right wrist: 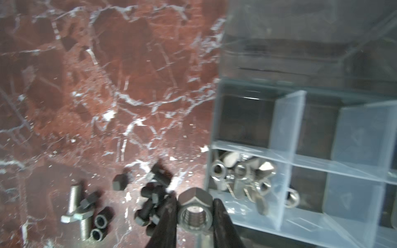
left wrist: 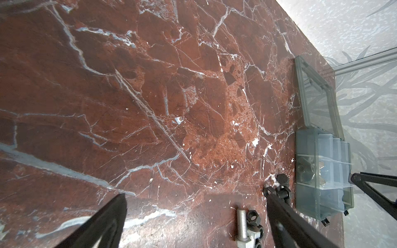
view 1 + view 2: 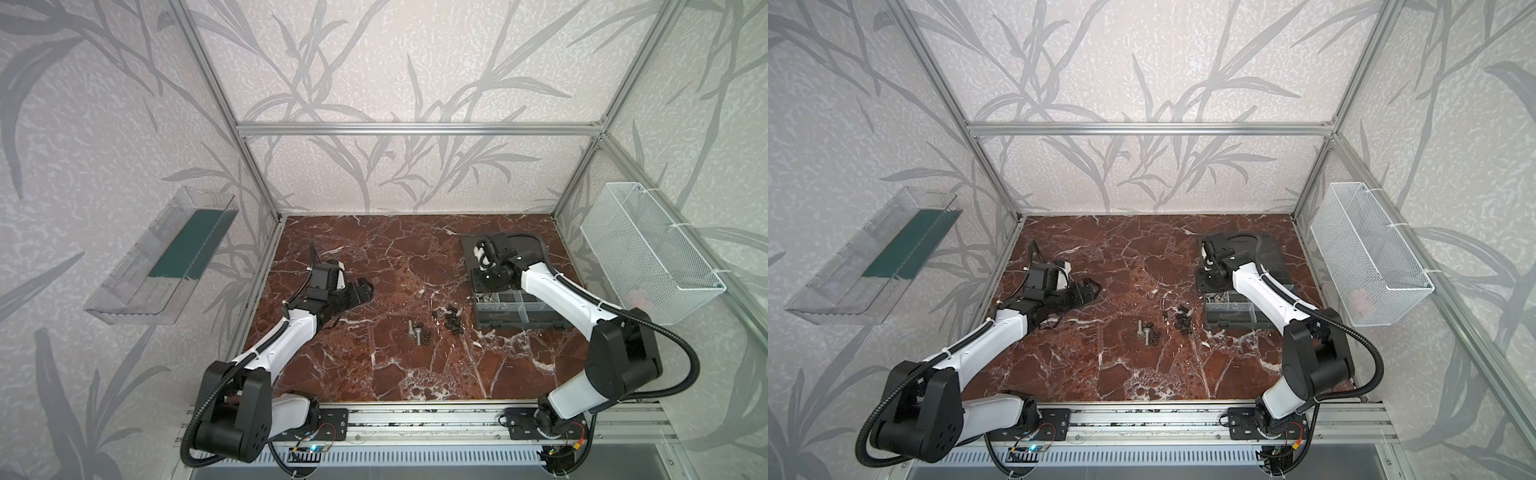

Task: Sort the screws and nuts into containers
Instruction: Place the nut into the container.

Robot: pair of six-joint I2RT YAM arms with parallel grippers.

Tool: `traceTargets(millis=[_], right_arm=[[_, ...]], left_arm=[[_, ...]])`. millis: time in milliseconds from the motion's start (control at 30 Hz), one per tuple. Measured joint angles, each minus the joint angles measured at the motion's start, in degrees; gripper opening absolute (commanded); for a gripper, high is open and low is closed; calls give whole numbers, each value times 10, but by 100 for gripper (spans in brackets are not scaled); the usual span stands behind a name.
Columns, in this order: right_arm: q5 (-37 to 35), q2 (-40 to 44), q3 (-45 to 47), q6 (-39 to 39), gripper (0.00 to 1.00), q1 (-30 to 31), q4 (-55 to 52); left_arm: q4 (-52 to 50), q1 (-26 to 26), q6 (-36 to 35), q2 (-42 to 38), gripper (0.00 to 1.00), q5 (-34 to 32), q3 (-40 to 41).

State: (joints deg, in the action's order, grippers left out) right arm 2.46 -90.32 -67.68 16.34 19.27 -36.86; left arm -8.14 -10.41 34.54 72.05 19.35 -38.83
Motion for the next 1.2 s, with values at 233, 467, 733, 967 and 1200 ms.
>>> traceTargets(millis=[233,467,733,967,1200], right_arm=[[-20,0,19,1,0,-59,-14],[-31,0,23,1,0,-80,-15],[-53,-6,27,1,0,-108,-17],[-64,-27,30,1,0,-117,-20],[-71,-38,30,0,24,-118,-20]], left_arm=[[0,0,0,0,99,0,0],[0,1,0,-4,99,0,0],[0,1,0,-4,99,0,0],[0,1,0,-4,99,0,0],[0,1,0,-4,99,0,0]])
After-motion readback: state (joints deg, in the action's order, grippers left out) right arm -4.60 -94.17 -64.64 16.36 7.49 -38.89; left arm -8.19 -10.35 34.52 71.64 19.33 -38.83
